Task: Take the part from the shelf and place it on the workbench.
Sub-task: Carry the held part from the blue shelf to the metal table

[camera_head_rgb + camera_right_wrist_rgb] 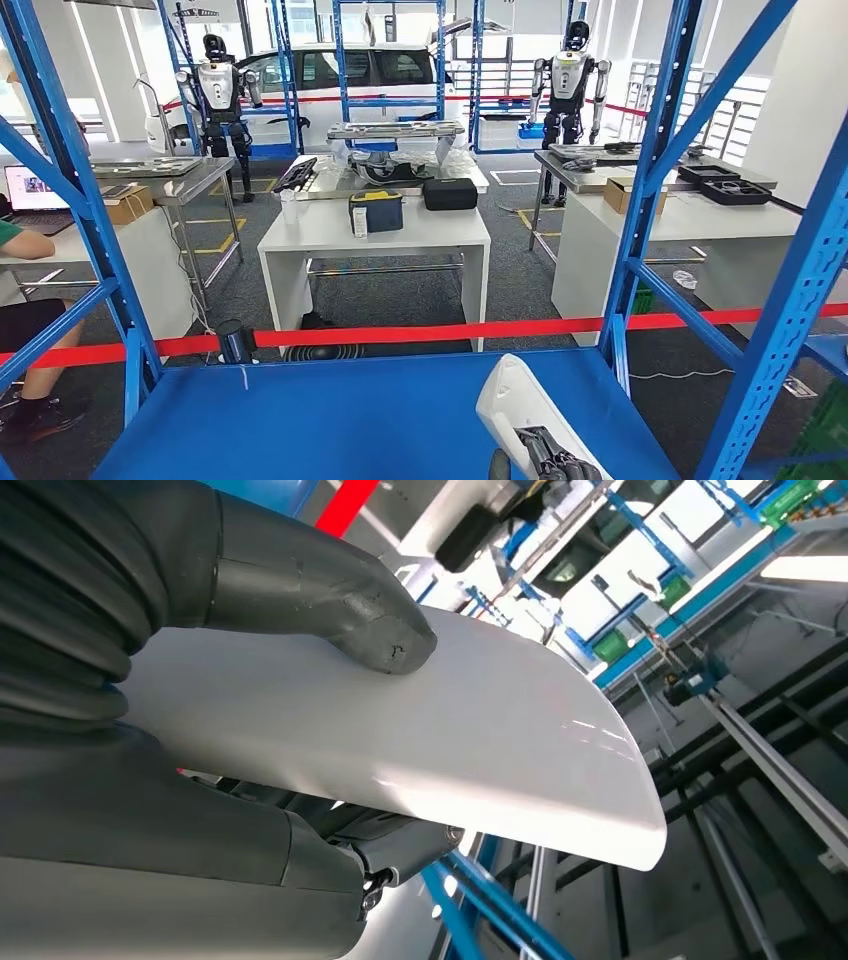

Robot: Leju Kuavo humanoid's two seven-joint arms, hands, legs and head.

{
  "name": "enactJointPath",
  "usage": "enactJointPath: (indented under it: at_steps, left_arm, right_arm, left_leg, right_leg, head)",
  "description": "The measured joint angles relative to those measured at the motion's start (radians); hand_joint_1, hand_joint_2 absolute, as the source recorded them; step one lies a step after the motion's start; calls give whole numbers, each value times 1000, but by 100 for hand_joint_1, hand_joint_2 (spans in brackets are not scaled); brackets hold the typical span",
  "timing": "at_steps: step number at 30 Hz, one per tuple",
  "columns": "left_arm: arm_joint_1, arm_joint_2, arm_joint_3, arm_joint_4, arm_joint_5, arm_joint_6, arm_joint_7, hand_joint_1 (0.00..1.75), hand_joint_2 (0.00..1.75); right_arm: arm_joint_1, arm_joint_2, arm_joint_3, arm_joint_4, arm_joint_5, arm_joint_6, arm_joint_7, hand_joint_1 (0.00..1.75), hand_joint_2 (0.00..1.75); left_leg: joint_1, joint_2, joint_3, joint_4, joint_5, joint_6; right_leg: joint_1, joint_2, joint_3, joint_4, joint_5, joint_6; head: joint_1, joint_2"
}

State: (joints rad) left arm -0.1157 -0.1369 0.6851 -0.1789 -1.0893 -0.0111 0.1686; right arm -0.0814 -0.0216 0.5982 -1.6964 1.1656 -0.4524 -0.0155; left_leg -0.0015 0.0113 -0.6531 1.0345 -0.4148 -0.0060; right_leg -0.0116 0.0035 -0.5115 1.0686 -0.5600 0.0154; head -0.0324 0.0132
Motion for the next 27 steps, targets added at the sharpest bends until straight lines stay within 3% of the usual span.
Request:
enactJointPath:
  at_steps: [1,3,4,5,6,8,9,10,11,13,15,16,18,20,22,24,25,26,27]
  left_arm:
    - [1,0,0,0,-2,0,0,0,175]
    - [3,0,0,0,-3,0,-3,0,175]
    - [5,1,0,0,-4,-1,-6,0,175]
    - [6,1,0,0,-5,-1,-8,0,175]
    - [7,1,0,0,-5,-2,-9,0,175]
    - [7,1,0,0,-6,-4,-7,0,175]
    - [7,1,0,0,-6,-5,-5,0,175]
    - [8,1,0,0,-6,-5,-3,0,175]
    - [8,1,0,0,-6,-5,-1,0,175]
    - [8,3,0,0,-4,-5,-6,0,175]
    - [7,5,0,-1,-2,-5,-14,0,175]
    - [7,6,0,-1,-2,-6,-17,0,175]
    - [8,9,0,-1,-1,-8,-19,0,175]
    - [11,11,1,0,5,-7,-21,0,175]
    - [14,12,4,0,16,-2,-24,0,175]
    - [17,10,8,0,23,3,-28,0,175]
    - [19,8,10,0,25,5,-31,0,175]
    - [21,5,11,0,26,6,-33,0,175]
    - [24,2,11,0,26,5,-35,0,175]
  right_arm:
    - [-2,1,1,3,7,-3,4,175,175]
    - [-4,3,5,10,20,-11,17,175,175]
    - [-5,5,9,13,27,-16,23,175,175]
    - [-6,7,12,17,32,-22,29,175,175]
    - [-8,10,14,20,36,-28,34,175,175]
    - [-8,14,17,26,40,-36,43,175,175]
    - [-8,15,17,28,40,-37,47,175,175]
    - [-8,15,18,30,40,-36,50,175,175]
    - [-7,15,18,31,40,-35,52,175,175]
    - [-7,15,19,33,34,-33,52,175,175]
    - [-9,15,19,34,6,-31,40,175,175]
    - [-12,15,20,36,-16,-30,30,175,175]
    - [-18,14,22,43,-71,-23,1,175,175]
    - [-28,13,24,54,-132,-3,-35,175,175]
    - [-45,12,27,66,-190,31,-71,175,175]
    - [-65,12,31,75,-235,69,-95,175,175]
    - [-72,12,32,78,-253,86,-104,175,175]
    - [-76,12,32,81,-271,101,-113,175,175]
    - [-78,12,32,83,-286,110,-121,175,175]
  left_leg:
    - [-1,-1,-4,4,6,-7]
    - [1,-2,-5,4,17,-19]
    - [3,-3,-11,9,9,-25]
    - [4,-5,-19,25,-16,-31]
    - [6,-6,-31,62,-59,-35]
    - [8,-7,-57,178,-155,-43]
    - [8,-7,-64,236,-181,-45]
    - [8,-7,-58,268,-182,-45]
    - [8,-8,-38,268,-164,-43]
    - [8,-10,50,174,-117,-34]
    - [3,-15,150,33,-121,-23]
    - [-1,-17,176,-13,-130,-19]
    - [-7,-17,177,-41,-126,-7]
    - [-6,-11,161,-48,-104,9]
    - [-4,-5,138,-50,-81,22]
    - [-5,-2,106,-46,-55,27]
    - [-6,-1,89,-43,-42,26]
    - [-6,0,69,-39,-29,26]
    - [-6,0,49,-33,-18,24]
  right_leg:
    - [3,1,10,-24,-14,-10]
    - [6,1,3,-30,-5,-31]
    - [6,0,-4,-30,5,-40]
    - [5,-2,-12,-31,15,-48]
    - [3,-3,-23,-32,26,-54]
    - [4,-3,-49,-31,48,-59]
    - [6,-3,-64,-30,59,-60]
    - [7,-3,-78,-30,71,-59]
    - [8,-4,-92,-29,82,-57]
    - [9,-3,-116,-29,104,-52]
    - [9,-3,-130,-29,125,-42]
    - [8,-3,-134,-31,134,-36]
    - [4,-4,-137,-38,153,-23]
    - [1,-2,-147,-26,134,-12]
    - [-1,-1,-169,44,45,-7]
    - [-2,-1,-194,173,-48,-4]
    - [-1,-1,-198,227,-64,-3]
    - [-1,-1,-190,259,-55,-3]
    - [-1,-1,-166,251,-26,-3]
  head:
    - [-1,0]
    - [-3,0]
    - [-3,0]
    - [-4,-1]
    - [-5,-1]
    - [-6,-1]
    - [-6,-2]
    - [-6,-1]
    - [-6,-2]
    - [-6,-1]
    - [-6,-1]
    - [-6,-1]
    - [-5,-1]
    - [-5,-2]
    - [-4,-2]
    - [-4,-2]
    - [-3,-2]
    - [-3,-2]
    - [-3,-2]
